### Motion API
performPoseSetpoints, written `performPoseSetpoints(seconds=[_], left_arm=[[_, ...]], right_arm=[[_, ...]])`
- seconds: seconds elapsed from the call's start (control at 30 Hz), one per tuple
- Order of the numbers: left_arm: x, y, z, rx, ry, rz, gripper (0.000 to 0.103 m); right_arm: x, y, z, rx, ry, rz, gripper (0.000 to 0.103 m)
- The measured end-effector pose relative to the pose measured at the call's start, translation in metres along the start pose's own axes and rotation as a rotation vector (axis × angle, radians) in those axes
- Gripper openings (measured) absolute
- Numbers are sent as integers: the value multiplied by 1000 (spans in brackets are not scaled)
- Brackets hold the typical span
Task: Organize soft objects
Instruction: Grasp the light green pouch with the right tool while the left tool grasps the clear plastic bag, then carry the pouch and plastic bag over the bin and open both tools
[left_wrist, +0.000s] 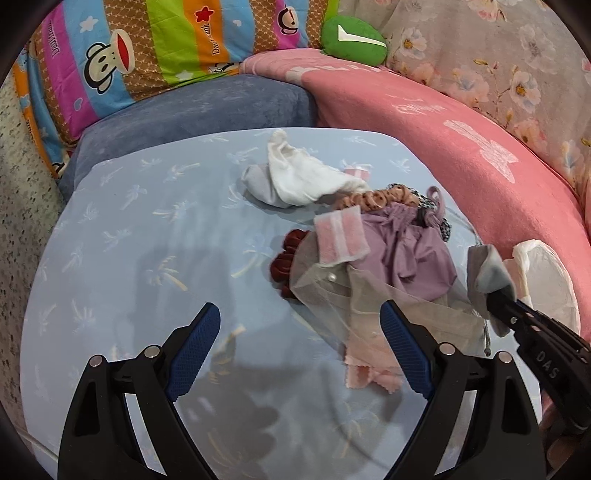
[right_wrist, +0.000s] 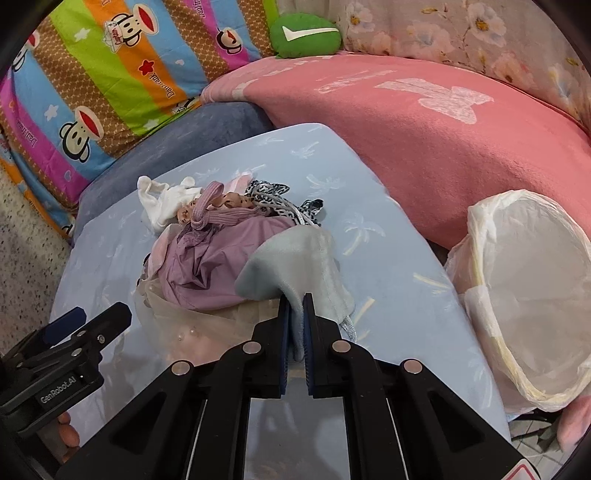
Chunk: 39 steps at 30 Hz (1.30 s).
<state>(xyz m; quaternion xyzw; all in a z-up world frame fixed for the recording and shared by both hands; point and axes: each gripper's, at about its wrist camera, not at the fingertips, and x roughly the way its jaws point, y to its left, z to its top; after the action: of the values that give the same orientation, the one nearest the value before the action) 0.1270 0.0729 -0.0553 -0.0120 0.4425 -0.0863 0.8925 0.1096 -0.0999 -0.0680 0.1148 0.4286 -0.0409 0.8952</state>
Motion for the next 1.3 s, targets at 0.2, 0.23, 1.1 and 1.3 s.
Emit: performPoseSetpoints(seconds=[0.2,0.23,1.1,1.3], left_arm=[[12,-16,-4,-9,26,-54,74],[16,-18,-4,-8,33,-60,69],[-69,-36,16,38,-115,-173,2],[-99,-48,31,67,-179,-201,2]], right_arm=[[-20,-14,-2,18,-25,-5,6],[-22,-15,-3,20,-26,-4,6],[-94,-15,-8,14,-131,36,6],[-121,-19,-3,15,-178,44,6]])
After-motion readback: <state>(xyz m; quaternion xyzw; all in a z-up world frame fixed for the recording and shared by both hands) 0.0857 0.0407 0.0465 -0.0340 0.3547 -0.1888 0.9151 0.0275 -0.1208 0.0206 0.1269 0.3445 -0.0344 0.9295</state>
